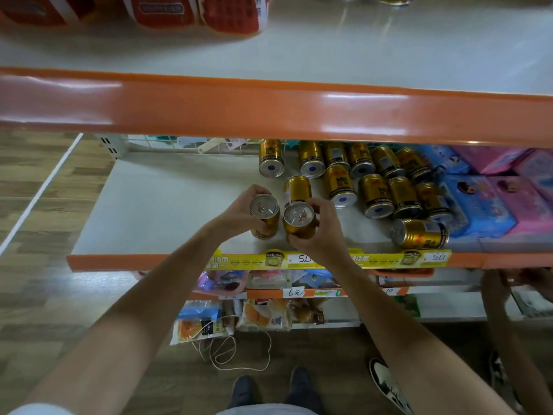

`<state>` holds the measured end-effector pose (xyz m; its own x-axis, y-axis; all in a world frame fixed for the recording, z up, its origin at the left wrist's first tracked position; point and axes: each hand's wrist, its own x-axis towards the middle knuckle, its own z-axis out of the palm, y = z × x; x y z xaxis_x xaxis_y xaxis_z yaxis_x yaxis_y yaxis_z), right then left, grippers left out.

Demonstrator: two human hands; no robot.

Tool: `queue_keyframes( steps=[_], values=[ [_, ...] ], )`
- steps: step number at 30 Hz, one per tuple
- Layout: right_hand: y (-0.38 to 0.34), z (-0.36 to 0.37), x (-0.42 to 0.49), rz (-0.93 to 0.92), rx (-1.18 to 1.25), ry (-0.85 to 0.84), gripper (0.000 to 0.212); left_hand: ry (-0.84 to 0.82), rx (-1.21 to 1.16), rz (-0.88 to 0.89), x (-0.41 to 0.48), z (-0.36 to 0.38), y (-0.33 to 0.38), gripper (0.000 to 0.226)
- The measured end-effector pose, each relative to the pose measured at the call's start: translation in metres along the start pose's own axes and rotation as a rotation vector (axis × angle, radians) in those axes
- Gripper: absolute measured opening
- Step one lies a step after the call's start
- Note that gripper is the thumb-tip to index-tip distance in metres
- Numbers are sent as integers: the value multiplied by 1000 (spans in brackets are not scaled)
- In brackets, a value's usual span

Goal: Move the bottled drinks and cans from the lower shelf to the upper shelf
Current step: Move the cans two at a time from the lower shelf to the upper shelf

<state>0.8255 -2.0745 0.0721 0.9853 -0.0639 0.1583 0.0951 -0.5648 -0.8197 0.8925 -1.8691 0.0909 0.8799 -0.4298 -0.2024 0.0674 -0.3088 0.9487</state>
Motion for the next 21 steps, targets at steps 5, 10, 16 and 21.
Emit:
queue_keyframes(
  steps=[5,10,16,21],
  values=[
    [-1,4,0,0,-17,35,70,-50,3,-11,-2,-7,1,71],
    [4,3,-5,0,-21,43,72,-123,-32,-39,-6,-14,-2,77],
    [10,11,-9,58,66,46,77,29,-70,-40,-19,-3,-10,80],
    [11,21,-11,142,47,61,80,210,-143,-20,-31,27,-11,82]
  ],
)
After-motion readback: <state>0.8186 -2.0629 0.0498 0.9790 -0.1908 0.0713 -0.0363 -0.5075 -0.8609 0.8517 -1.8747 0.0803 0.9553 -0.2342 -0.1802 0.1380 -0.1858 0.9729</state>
